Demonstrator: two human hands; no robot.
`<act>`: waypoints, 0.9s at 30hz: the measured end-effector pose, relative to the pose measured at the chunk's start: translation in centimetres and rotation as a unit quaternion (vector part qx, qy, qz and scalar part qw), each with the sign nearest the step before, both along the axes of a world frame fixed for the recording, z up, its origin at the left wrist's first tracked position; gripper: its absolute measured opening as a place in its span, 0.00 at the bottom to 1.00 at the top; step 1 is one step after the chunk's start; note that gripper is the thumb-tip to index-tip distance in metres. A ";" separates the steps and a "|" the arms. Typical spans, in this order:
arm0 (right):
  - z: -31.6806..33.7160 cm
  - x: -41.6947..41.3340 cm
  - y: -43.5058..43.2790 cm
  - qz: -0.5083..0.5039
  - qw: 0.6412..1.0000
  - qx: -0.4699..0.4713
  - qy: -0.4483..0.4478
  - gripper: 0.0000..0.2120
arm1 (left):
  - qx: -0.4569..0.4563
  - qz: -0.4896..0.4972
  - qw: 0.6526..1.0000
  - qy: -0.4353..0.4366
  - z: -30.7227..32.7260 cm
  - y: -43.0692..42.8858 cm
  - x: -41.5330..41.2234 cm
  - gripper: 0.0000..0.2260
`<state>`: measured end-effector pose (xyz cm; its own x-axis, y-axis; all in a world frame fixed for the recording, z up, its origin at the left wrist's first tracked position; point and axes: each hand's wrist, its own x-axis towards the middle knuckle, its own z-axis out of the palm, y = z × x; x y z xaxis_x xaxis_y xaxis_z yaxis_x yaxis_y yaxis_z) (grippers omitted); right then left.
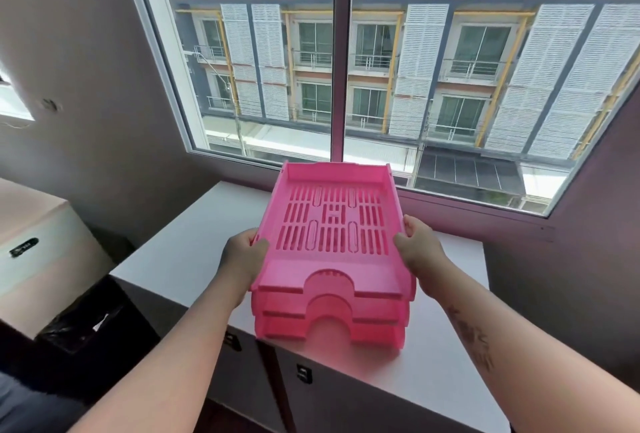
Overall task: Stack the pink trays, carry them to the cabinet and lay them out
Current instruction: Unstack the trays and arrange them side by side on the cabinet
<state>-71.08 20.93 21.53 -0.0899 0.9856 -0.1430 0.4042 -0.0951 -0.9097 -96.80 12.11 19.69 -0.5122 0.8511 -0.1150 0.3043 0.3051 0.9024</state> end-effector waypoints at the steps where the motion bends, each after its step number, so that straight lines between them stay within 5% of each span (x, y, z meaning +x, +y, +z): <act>1: 0.3 -0.1 0.0 -0.001 1.000 0.005 0.002 0.15 | 0.000 0.006 1.000 0.001 0.2 0.0 -0.2 0.14; 12: 2.2 -7.9 -1.0 0.024 0.996 0.053 0.062 0.13 | 0.034 0.066 0.997 0.012 2.7 -1.0 -8.6 0.10; 27: -1.5 -29.4 -2.9 -0.055 0.995 0.055 0.056 0.27 | 0.038 0.048 0.998 -0.017 1.8 2.7 -30.2 0.14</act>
<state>-100.53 18.06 20.04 0.0101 0.9996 -0.0278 0.2929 -0.0296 -0.9557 -127.03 14.79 21.49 -0.5891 0.8050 -0.0707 0.2464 0.2622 0.9330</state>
